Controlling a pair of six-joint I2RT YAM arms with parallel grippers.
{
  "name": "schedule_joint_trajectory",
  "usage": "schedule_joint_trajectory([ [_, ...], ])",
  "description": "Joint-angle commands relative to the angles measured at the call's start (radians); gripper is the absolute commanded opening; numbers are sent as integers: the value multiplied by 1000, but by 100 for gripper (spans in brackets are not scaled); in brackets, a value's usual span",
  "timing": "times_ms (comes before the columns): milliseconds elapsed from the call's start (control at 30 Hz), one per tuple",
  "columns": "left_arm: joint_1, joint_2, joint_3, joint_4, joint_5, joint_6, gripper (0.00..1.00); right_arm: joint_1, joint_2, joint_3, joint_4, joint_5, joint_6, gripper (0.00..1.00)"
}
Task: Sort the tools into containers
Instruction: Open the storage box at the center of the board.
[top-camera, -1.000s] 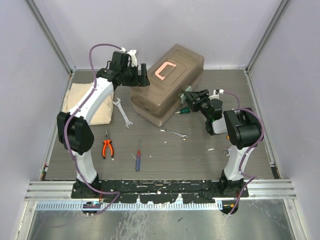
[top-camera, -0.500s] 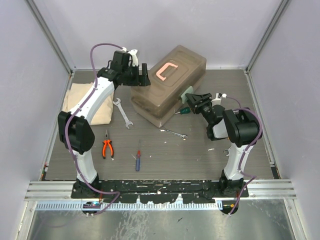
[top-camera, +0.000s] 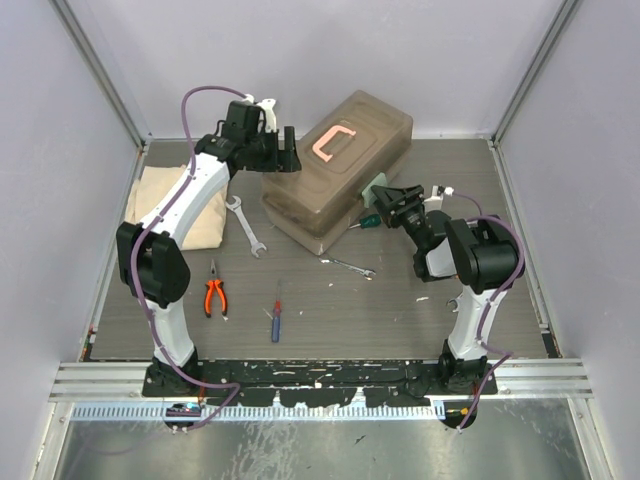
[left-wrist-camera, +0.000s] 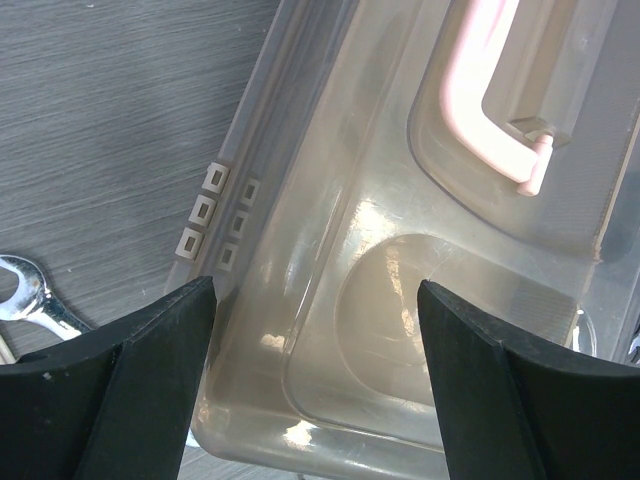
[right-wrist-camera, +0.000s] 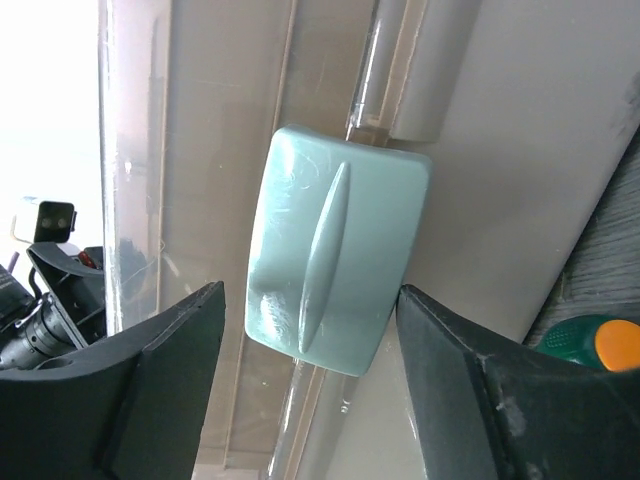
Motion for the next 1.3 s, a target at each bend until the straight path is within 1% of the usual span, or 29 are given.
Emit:
schedule_joint_trajectory([
  [0,-4,51,-6,-114,-59,39,81,-5,-97,5,80,1,-43,75],
  [133,-4,52,-5,-114,-57,39,81,-8,-107,2,61,4,-56,79],
  [233,-4,52,-4,-116,-58,40,81,-11,-105,3,52,-2,-55,85],
  [433,-4,53,-1,-117,-58,41,81,-19,-151,-18,-47,13,-107,89],
  [800,-4,57,4,-120,-53,39,81,-29,-159,-24,-67,5,-105,89],
  [1000,-5,58,5,-120,-52,39,81,-26,-170,9,-176,12,-127,86],
  [1200,-4,66,10,-123,-41,36,81,-23,-127,39,-156,19,-96,88],
  [1267,-4,65,9,-124,-43,36,81,-22,-124,29,-161,49,-84,86],
])
